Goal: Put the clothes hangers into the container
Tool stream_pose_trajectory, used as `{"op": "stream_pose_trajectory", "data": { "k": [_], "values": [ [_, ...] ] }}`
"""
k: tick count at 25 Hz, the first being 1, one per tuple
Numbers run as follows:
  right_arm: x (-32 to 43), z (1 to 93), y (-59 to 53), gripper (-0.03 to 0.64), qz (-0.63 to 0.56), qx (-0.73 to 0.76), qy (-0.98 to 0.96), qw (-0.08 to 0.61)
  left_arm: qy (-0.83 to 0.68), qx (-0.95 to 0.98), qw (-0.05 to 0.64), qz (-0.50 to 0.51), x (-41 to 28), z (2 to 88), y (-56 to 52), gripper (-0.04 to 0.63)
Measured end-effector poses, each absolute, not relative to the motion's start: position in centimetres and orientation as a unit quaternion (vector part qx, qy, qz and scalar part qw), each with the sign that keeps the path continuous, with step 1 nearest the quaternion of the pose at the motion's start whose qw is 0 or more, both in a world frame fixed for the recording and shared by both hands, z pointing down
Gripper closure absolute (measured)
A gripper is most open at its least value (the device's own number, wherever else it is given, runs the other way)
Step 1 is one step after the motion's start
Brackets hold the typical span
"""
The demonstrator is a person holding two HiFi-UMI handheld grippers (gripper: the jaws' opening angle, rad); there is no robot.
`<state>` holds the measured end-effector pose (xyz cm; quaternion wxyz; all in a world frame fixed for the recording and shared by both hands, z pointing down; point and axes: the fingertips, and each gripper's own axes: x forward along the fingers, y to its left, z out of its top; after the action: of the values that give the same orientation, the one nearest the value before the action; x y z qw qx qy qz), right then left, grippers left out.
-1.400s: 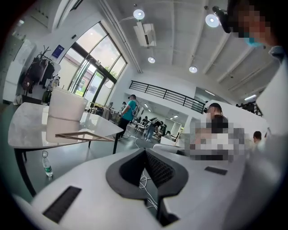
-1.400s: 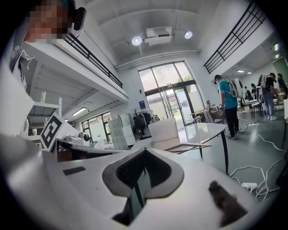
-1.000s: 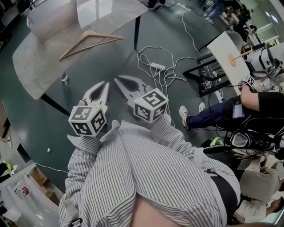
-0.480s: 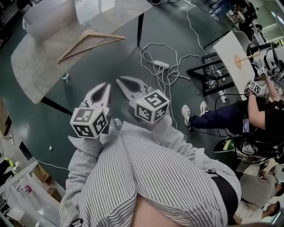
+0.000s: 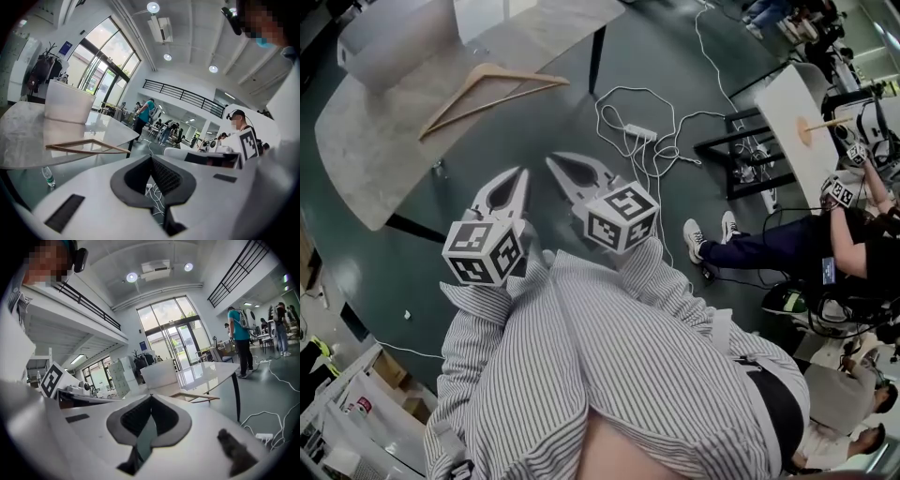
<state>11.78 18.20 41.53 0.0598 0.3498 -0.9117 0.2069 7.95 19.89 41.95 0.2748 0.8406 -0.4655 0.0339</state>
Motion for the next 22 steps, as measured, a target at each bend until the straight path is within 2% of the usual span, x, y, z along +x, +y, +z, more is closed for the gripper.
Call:
{"op": "stream_pose_trajectory", "data": {
  "k": [13, 22],
  "values": [
    [4.8, 41.1, 6.6, 0.601, 0.195, 0.332, -0.921, 0.064, -0.470, 0.840, 0.269, 0.029, 2.4, 41.3, 8.5, 0.586],
    [3.5, 41.5, -1.0, 0.601, 0.207, 0.357, -0.909, 0.066, -0.452, 0.848, 0.273, 0.037, 0.4, 41.2, 0.5, 0.585]
  ]
}}
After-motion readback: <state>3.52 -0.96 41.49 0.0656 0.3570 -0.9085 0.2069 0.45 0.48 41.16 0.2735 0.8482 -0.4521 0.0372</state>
